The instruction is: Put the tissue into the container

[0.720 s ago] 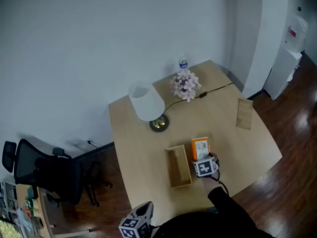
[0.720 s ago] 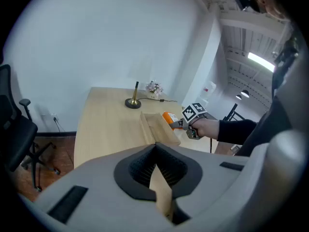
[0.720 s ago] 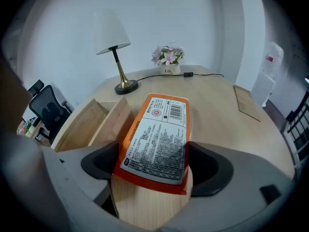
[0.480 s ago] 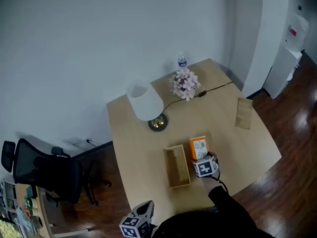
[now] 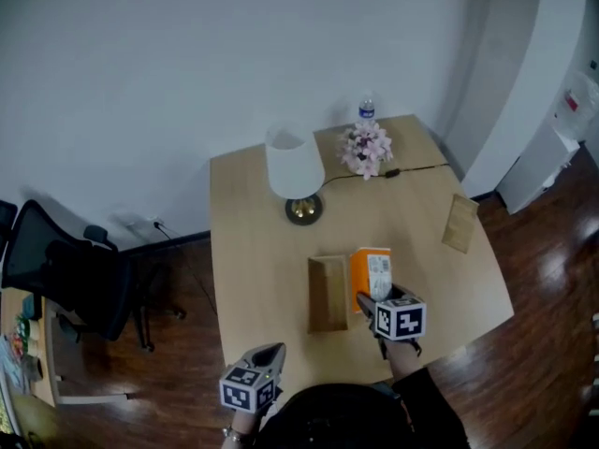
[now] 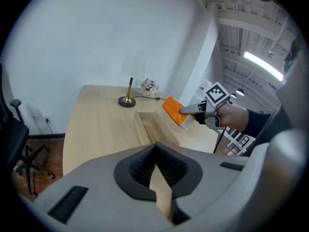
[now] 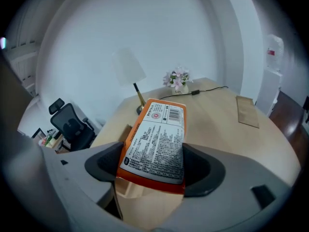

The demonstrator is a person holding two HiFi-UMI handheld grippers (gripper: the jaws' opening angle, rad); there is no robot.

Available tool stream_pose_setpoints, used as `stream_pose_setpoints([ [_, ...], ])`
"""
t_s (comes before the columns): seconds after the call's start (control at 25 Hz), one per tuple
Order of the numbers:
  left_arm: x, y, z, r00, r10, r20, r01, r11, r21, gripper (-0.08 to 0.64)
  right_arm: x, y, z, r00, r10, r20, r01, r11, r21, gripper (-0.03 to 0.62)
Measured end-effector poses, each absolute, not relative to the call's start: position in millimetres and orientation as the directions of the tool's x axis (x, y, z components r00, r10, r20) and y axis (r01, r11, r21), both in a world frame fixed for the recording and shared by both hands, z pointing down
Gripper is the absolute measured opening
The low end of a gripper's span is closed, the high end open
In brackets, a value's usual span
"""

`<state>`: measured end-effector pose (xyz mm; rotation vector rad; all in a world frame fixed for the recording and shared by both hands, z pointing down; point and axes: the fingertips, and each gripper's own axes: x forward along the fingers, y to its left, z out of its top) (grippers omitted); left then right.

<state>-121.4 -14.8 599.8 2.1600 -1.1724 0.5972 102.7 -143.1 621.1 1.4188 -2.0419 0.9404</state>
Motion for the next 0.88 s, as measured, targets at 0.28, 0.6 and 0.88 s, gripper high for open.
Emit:
stream_pose_setpoints([
  [0.28,-112,-17,598,0.548,-0.572,0.611,-0.829,-0.471,0.302,-0.011,20,-131,619,-0.393,-0.564,0.726,-0.916,0.311,-0.254,0.383],
  [0.6,-141,0,604,0.522,-0.586,0.620,-0.849,-0.430,0.309,-0.011,-15,-148,648,-0.300,-0.589,0.751,-0.946,0.288,-0.151,0.400],
  [0.88,-155,2,605,0.503,-0.603,0.620,-0.862,-0.408,0.302,-0.011,-17,-147,652,-0.319,-0.591,0.741,-0.941,0.293,-0.171,0.422],
])
